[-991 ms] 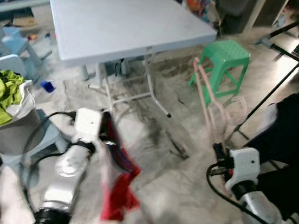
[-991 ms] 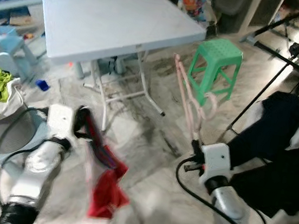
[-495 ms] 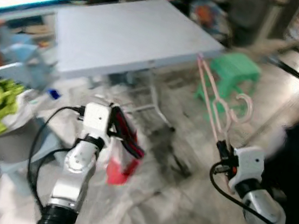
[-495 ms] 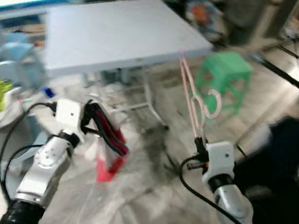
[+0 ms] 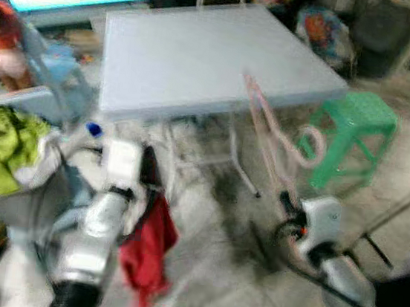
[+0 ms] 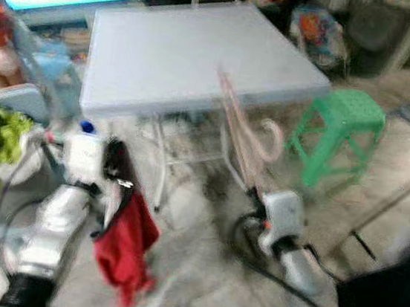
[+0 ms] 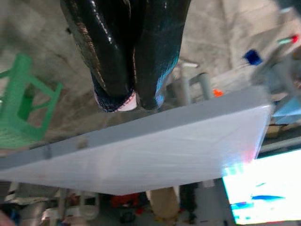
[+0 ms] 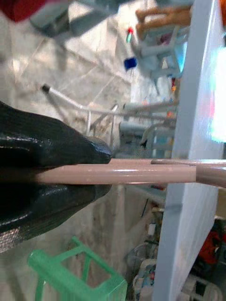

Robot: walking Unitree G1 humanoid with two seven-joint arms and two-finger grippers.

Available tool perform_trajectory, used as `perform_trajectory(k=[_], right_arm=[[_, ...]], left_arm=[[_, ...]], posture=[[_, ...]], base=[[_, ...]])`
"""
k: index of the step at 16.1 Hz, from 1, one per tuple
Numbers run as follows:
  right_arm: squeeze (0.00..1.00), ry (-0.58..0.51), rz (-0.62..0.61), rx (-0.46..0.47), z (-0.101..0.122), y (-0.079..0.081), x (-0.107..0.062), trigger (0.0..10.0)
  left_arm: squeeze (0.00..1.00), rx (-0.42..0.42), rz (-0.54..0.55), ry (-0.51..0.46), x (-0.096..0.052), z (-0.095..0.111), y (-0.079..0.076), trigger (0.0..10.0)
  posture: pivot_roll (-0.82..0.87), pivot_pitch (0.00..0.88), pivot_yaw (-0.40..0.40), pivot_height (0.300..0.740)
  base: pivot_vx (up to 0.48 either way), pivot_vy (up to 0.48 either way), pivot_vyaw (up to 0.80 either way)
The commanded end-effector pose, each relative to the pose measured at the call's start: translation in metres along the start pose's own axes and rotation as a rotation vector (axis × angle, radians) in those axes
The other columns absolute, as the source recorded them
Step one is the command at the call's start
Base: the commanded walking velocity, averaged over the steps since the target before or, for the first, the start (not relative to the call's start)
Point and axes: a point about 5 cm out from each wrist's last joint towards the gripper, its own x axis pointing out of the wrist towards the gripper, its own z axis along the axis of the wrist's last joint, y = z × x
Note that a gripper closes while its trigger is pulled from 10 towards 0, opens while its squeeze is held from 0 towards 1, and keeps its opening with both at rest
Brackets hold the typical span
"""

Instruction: Hang hanger

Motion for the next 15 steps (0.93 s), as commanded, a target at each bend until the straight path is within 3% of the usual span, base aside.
perform_trajectory(k=[1, 7, 12, 15], right_arm=[[0.00, -0.038, 0.012, -0.013, 0.008, 0.004, 0.005, 10.0], [0.00, -0.067, -0.014, -0.042, 0.013, 0.003, 0.009, 10.0], [0.00, -0.083, -0.020, -0.067, 0.014, 0.005, 0.013, 10.0], [0.00, -0.082, -0.014, -0.070, 0.013, 0.008, 0.013, 10.0]], left_arm=[[0.00, 0.025, 0.031, -0.025, 0.002, 0.007, 0.012, 10.0], [0.00, 0.023, 0.013, -0.063, 0.007, 0.015, 0.011, 10.0], [0.00, 0.030, -0.007, -0.219, 0.021, 0.060, 0.005, 10.0], [0.00, 0.030, 0.005, -0.250, 0.026, 0.070, 0.008, 10.0]], posture=[[-0.05, 0.000, 0.054, 0.740], [-0.06, 0.000, 0.055, 0.740], [-0.05, 0.000, 0.053, 0.740], [-0.05, 0.000, 0.054, 0.740]], base=[[0.450, 0.000, 0.00], [0.472, 0.000, 0.00], [0.480, 0.000, 0.00], [0.480, 0.000, 0.00]])
